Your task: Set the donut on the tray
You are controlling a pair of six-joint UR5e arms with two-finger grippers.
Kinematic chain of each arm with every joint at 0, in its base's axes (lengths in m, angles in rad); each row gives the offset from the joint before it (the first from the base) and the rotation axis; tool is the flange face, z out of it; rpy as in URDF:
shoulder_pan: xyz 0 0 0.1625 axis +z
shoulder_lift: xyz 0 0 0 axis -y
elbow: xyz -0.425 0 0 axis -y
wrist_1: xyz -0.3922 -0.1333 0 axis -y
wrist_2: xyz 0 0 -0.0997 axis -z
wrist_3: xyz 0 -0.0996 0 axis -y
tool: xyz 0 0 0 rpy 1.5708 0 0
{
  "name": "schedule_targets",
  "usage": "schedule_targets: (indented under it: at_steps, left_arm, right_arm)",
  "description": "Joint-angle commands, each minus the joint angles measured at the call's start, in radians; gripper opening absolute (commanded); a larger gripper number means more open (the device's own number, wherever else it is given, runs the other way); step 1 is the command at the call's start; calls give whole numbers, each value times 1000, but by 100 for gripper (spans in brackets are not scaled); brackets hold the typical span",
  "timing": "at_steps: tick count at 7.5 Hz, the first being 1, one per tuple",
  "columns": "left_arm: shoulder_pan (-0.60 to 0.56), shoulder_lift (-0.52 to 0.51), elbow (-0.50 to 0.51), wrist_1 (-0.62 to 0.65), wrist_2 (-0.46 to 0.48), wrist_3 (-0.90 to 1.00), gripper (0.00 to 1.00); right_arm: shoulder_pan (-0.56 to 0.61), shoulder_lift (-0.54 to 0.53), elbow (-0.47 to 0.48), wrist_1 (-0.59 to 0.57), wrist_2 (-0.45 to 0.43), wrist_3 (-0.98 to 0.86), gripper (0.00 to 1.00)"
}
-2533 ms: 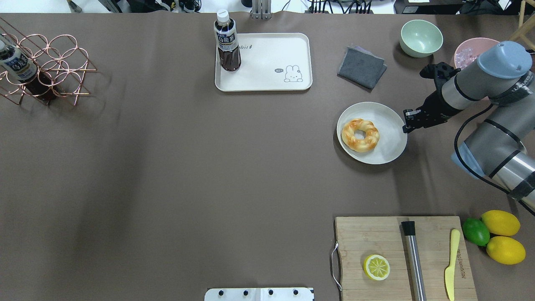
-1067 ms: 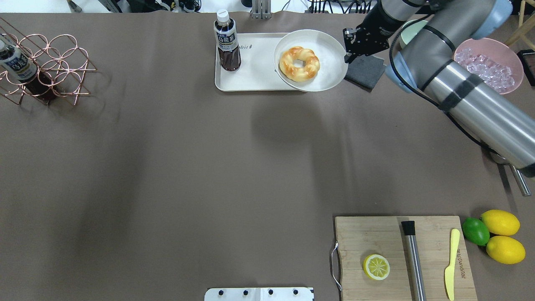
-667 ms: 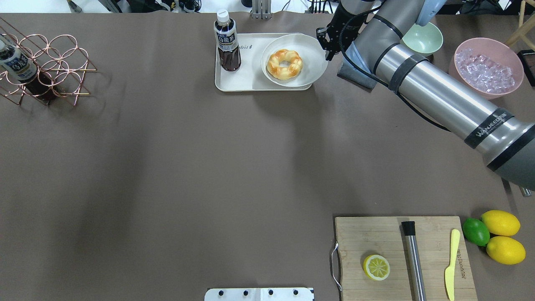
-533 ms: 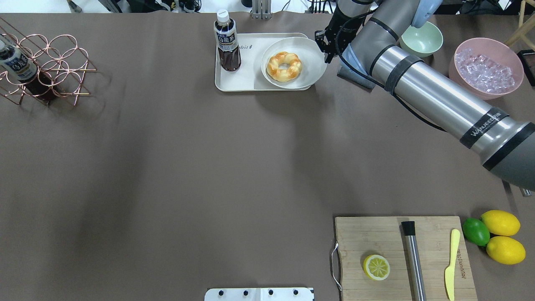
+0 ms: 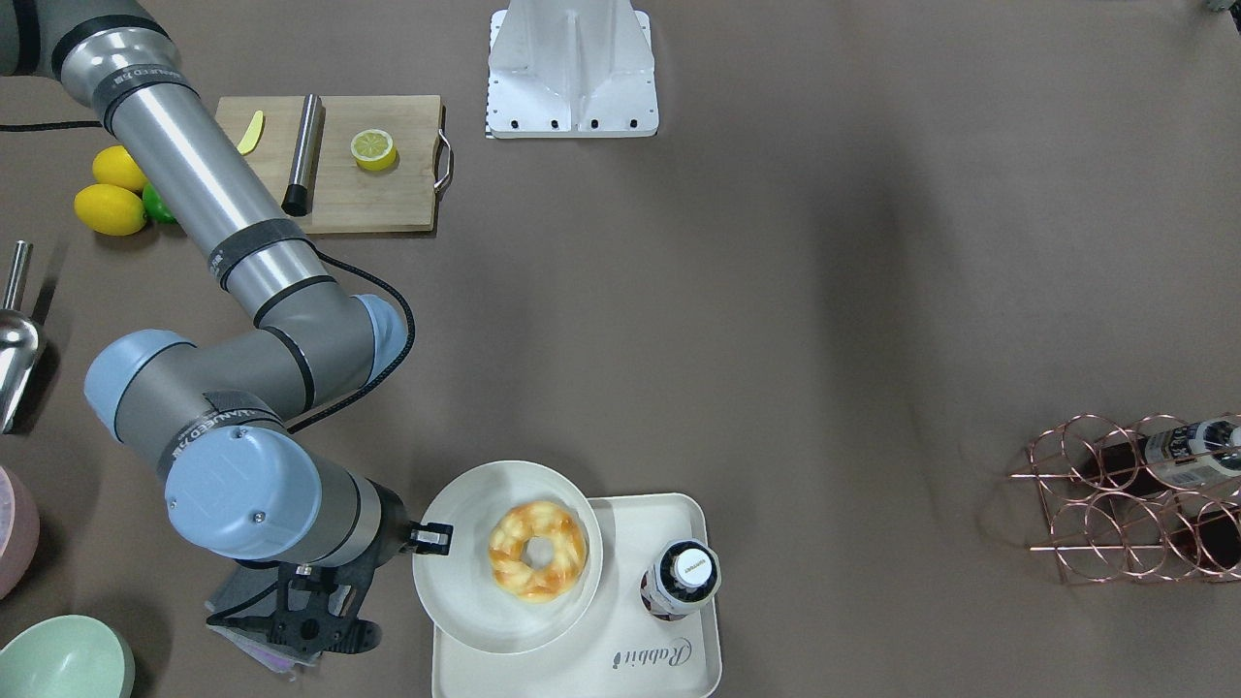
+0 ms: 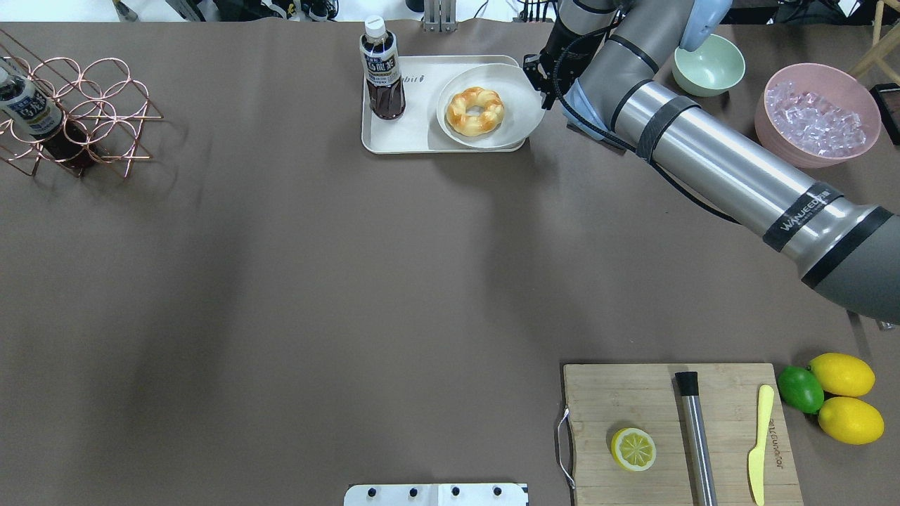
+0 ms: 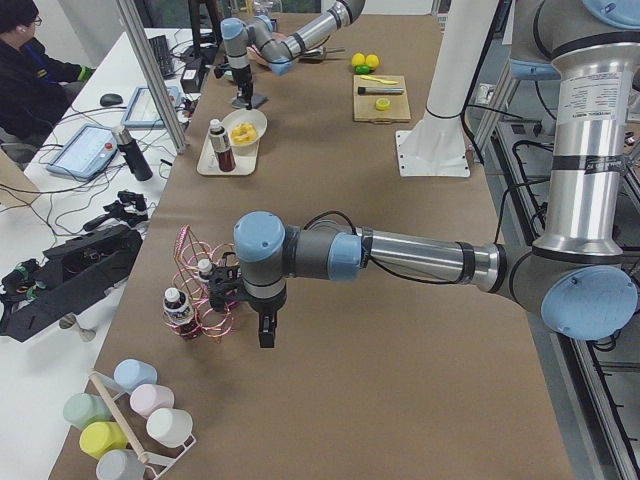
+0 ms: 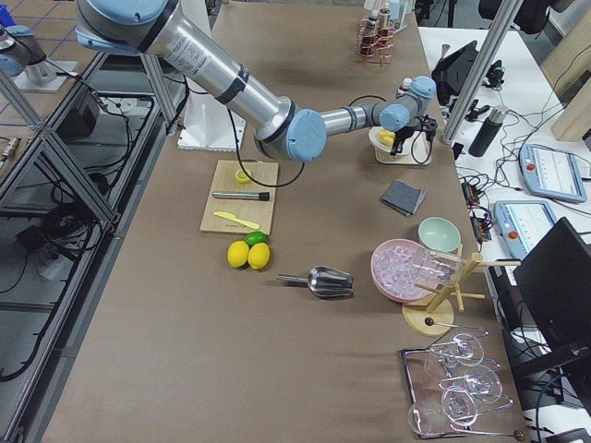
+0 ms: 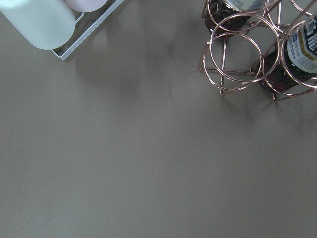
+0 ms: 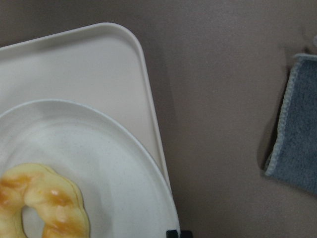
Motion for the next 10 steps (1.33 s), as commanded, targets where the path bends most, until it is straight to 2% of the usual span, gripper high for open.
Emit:
schedule_targets:
  at_steps: [1,6,8,10]
  left_arm:
    - [0,0,1,0,1,0,98]
    - [0,2,6,0,2,0,98]
    - [2,0,5,0,1,0,98]
    - [3,-3,6,0,1,0,98]
  right_arm:
    - [-13,23,0,11,-4,12,0]
    - [0,28,-4,38,-109,44,0]
    - [0,28,-14,67,-111,64,0]
    - [0,34,-16,67,-111,132,33]
